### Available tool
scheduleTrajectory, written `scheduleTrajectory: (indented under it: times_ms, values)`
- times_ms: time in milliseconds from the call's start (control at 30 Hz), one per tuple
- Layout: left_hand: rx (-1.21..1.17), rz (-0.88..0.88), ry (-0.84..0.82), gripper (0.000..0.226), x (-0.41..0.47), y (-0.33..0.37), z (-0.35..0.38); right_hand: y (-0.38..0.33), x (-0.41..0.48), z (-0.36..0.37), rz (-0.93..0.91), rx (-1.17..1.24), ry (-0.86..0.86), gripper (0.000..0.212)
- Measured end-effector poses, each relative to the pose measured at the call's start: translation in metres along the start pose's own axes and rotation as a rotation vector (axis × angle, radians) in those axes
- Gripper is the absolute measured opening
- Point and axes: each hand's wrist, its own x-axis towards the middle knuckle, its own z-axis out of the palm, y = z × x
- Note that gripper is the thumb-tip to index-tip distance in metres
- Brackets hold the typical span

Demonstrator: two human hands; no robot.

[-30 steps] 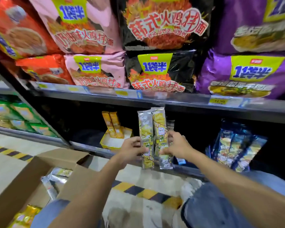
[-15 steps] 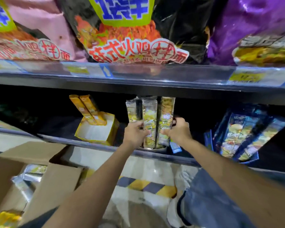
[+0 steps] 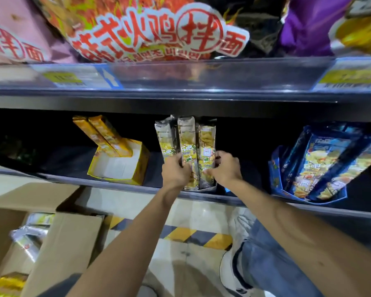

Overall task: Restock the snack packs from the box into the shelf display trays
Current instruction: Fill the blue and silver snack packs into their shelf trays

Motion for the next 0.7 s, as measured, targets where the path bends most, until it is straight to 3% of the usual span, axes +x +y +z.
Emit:
scheduleTrajectory:
  times_ms: [233,300,433,600,667,700]
  values:
    - [0.046,-0.036,0.052,0.013,-0.002,0.007,0.001,-0.004,-0.001,0.003,0.032,0.034,0.063,0.035]
    - [0.008,-0.044,0.067,0.02,-0.004,0.005,-0.002,-0.003,-0.003,0.003,0.019,0.047,0.078,0.034]
    - [-0.025,-0.007,0.103,0.012,-0.007,-0.006,-0.011,-0.001,-0.001,0.002,0.002,0.062,0.149,0.035]
    - [-0.038,0.113,0.255,0.041,0.005,-0.028,-0.034,-0.001,0.009,-0.01,0.016,0.151,0.174,0.062]
    - [-0.143,0.129,0.284,0.048,0.019,-0.035,-0.045,-0.003,0.017,-0.014,0.008,0.161,0.123,0.088]
    - [-0.209,0.111,0.218,0.055,0.026,-0.036,-0.048,-0.004,0.022,-0.016,0.048,0.126,0.059,0.102]
